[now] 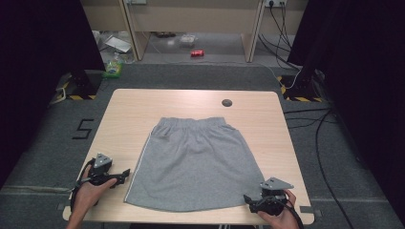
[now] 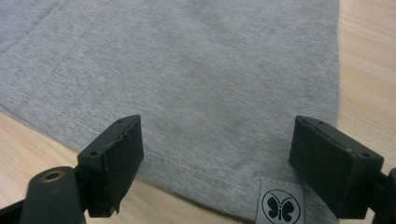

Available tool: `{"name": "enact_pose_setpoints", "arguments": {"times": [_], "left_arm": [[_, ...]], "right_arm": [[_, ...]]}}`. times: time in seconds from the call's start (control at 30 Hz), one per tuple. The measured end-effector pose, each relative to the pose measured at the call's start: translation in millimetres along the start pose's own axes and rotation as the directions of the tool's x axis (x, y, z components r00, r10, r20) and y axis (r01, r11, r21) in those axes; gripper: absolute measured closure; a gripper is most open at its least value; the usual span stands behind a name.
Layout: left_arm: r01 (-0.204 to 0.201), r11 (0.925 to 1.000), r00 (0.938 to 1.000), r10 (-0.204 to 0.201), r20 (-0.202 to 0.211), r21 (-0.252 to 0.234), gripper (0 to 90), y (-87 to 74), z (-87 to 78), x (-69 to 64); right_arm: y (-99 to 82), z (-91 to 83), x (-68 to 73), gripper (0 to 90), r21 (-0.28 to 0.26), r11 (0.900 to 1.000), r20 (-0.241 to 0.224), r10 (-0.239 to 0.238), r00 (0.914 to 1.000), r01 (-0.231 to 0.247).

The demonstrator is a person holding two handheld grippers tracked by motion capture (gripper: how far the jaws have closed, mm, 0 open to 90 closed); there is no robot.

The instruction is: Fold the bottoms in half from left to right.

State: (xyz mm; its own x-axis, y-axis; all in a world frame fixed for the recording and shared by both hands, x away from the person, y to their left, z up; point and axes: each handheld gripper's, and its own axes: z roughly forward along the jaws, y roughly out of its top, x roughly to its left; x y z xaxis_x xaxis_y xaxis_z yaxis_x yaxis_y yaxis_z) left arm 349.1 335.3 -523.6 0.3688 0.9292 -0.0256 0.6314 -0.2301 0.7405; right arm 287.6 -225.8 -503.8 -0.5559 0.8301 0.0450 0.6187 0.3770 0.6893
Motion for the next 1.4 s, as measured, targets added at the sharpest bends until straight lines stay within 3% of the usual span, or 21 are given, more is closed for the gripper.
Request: {"name": "enact_pose_setpoints", "arguments": {"times": [0.53, 0.63, 0.77, 1.1, 1.4], "left_arm": [[0.005, 1.0, 1.0, -0.005, 0.001, 0.003, 17.4, 3.9, 2.1, 2.7], [0.044, 0.999, 0.9985, -0.044, 0.033, -0.011, 18.7, 7.6, 3.2, 5.5], [0.039, 0.9992, 0.9987, -0.039, 0.031, -0.003, 18.6, 11.6, 4.9, 4.4], [0.038, 0.9993, 0.9977, -0.037, 0.056, -0.007, 18.2, 34.4, 14.1, 1.5], [0.047, 0.9985, 0.9958, -0.045, 0.079, -0.026, 17.8, 71.4, 25.9, 2.6]], "right_arm": [[0.6, 0.8, -0.1, 18.3, -0.005, 1.0, -0.008, 0.0, 1.0, 0.0], [0.7, 1.6, -0.3, 18.3, -0.006, 1.0, -0.012, -0.002, 0.9999, 0.001], [1.2, 2.4, 0.3, 18.2, -0.007, 1.0, -0.012, -0.002, 0.9999, 0.002], [1.9, 3.7, 0.4, 18.2, -0.004, 1.0, -0.015, -0.003, 0.9999, 0.003], [2.4, 4.5, 1.0, 18.2, 0.002, 1.0, -0.015, -0.007, 0.9999, 0.007]]}}
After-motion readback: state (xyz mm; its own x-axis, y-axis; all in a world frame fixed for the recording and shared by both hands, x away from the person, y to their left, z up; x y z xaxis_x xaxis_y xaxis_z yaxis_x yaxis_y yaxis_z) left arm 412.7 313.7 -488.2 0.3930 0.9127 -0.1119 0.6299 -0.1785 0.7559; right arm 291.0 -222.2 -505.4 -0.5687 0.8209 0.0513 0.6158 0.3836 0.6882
